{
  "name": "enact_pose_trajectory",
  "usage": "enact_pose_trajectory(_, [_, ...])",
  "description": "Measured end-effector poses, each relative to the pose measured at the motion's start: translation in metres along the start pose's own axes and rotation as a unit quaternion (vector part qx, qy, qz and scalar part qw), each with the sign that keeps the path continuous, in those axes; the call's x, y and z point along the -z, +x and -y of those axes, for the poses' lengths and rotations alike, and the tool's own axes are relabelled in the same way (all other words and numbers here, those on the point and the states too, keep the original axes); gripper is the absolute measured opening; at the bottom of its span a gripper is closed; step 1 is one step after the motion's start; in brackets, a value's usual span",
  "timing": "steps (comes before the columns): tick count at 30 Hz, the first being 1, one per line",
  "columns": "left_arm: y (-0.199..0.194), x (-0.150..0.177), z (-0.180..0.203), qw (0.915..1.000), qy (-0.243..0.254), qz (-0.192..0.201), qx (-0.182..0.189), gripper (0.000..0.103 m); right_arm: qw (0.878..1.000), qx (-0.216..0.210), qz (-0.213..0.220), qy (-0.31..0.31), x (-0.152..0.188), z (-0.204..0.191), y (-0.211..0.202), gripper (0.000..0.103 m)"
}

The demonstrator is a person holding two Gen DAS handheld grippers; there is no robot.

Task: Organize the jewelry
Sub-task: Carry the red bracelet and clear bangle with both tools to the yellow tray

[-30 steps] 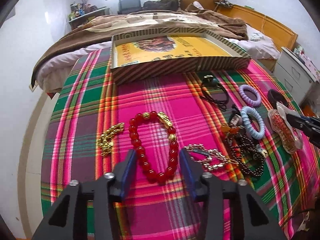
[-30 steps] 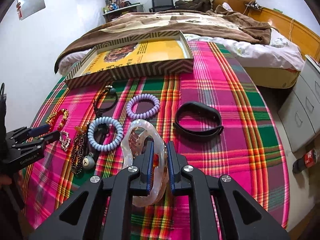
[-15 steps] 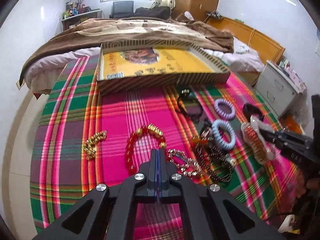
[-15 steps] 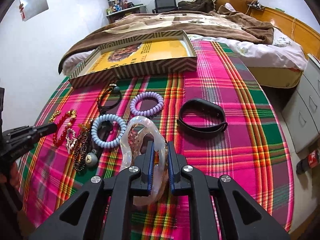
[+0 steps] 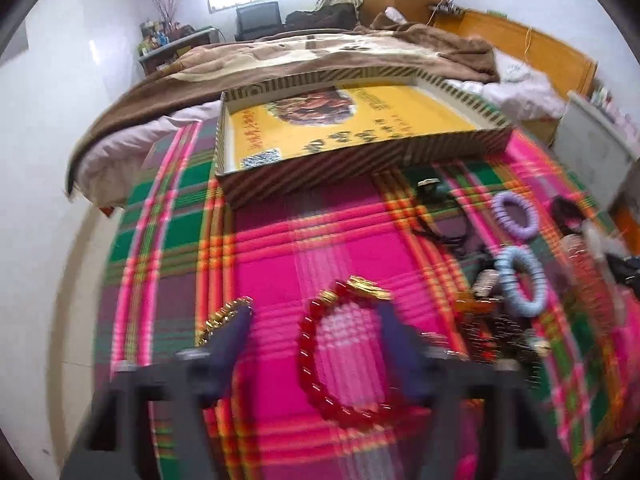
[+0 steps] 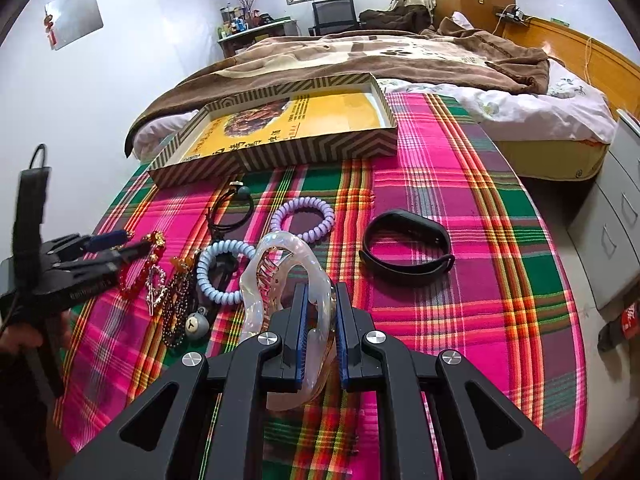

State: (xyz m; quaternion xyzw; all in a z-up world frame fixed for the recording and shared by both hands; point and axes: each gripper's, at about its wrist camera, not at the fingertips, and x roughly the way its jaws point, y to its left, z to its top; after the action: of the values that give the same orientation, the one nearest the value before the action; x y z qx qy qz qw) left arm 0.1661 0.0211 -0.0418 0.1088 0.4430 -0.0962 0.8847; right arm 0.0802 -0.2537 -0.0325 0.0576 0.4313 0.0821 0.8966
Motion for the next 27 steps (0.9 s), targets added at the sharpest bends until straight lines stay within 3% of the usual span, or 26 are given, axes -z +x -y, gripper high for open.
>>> enact_pose_trajectory(2, [0.006, -0.002, 0.001, 0.9998, 0.016, -0.005, -0.011, 0.071, 1.000, -0.001, 0.001, 0.000, -0.001, 0.000, 0.000, 0.012])
enact_pose_trajectory(7, [0.014, -0.009, -0.001, 0.9998, 0.016, -0.012, 0.005, 0.071, 1.000, -0.005, 0.002, -0.001, -0.005, -0.003, 0.001, 0.012])
enact_pose_trajectory(8, [0.015, -0.010, -0.001, 0.9997, 0.018, -0.012, 0.010, 0.066, 1.000, -0.006, 0.003, -0.001, -0.005, -0.003, 0.001, 0.012])
enact_pose_trajectory(10, [0.016, -0.011, 0.001, 0.9981, 0.020, -0.017, 0.056, 0.040, 1.000, -0.007, 0.004, 0.000, -0.006, -0.003, 0.002, 0.012])
enact_pose_trajectory(11, [0.015, -0.012, 0.002, 0.9970, 0.022, -0.018, 0.072, 0.021, 1.000, -0.007, 0.004, 0.001, -0.007, -0.003, 0.003, 0.012])
enact_pose_trajectory(12, [0.014, -0.012, 0.005, 0.9973, 0.031, -0.018, 0.064, 0.009, 1.000, -0.007, 0.003, 0.003, -0.007, -0.002, 0.004, 0.012])
enact_pose_trajectory(19, [-0.001, -0.010, 0.011, 0.9968, 0.023, -0.001, 0.077, 0.009, 1.000, -0.006, 0.010, 0.002, -0.009, -0.001, -0.002, 0.012])
enact_pose_trajectory(27, [-0.054, -0.035, 0.002, 0.9949, 0.013, 0.062, 0.079, 0.009, 0.999, -0.015, 0.034, 0.001, -0.026, -0.002, -0.020, 0.012])
